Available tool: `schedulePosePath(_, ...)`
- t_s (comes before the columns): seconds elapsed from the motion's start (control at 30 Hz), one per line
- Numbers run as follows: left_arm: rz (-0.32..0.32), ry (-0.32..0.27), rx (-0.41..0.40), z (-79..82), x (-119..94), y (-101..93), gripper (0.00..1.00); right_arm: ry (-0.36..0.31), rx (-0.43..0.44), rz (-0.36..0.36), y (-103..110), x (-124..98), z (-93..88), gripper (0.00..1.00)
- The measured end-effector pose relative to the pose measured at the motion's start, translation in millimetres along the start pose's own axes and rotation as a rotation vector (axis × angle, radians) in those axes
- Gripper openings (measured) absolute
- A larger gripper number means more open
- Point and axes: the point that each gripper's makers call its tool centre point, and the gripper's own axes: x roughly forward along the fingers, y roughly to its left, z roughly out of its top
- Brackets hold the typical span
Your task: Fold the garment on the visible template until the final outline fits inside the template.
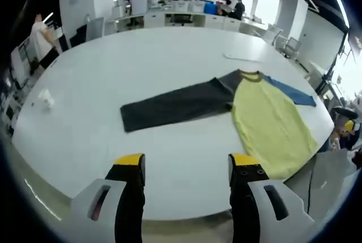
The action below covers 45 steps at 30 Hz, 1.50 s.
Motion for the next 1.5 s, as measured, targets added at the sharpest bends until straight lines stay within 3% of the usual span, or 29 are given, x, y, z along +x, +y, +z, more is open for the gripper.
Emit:
schedulePosePath(0.23,0.004,-0.008,-0.012,-6.6,-22.5,4.0,0.55,-0.044,0.023,-0.017,-3.9,-6.8,1.9,0.97)
schedulePosePath(0.4,0.011,-0.027,-0.004,-1.0,-39.3,10.9,0.55,-0.058,0.014,-0.021,-1.8,-11.7,5.1,0.97)
schedulePosePath(0.63,0.052,-0.074,0.005,12.7,-65.1,40.4,0.55,-0.077,0.005,-0.027,2.3,-15.3,9.9,0.97)
schedulePosePath(1.0,0.063,-0.103,-0.009,4.6,-75.1,69.7,0.54,-0.075,-0.016,-0.037,8.4,-21.0,15.5,0.97)
schedulePosePath(1.3,0.057,-0.156,-0.008,3.0,-79.3,107.7,0.55,-0.049,-0.044,-0.040,5.8,-26.1,18.0,0.97)
schedulePosePath(1.5,0.018,-0.182,0.019,0.8,-84.8,113.7,0.55,-0.029,-0.063,-0.032,5.5,-25.2,19.9,0.97)
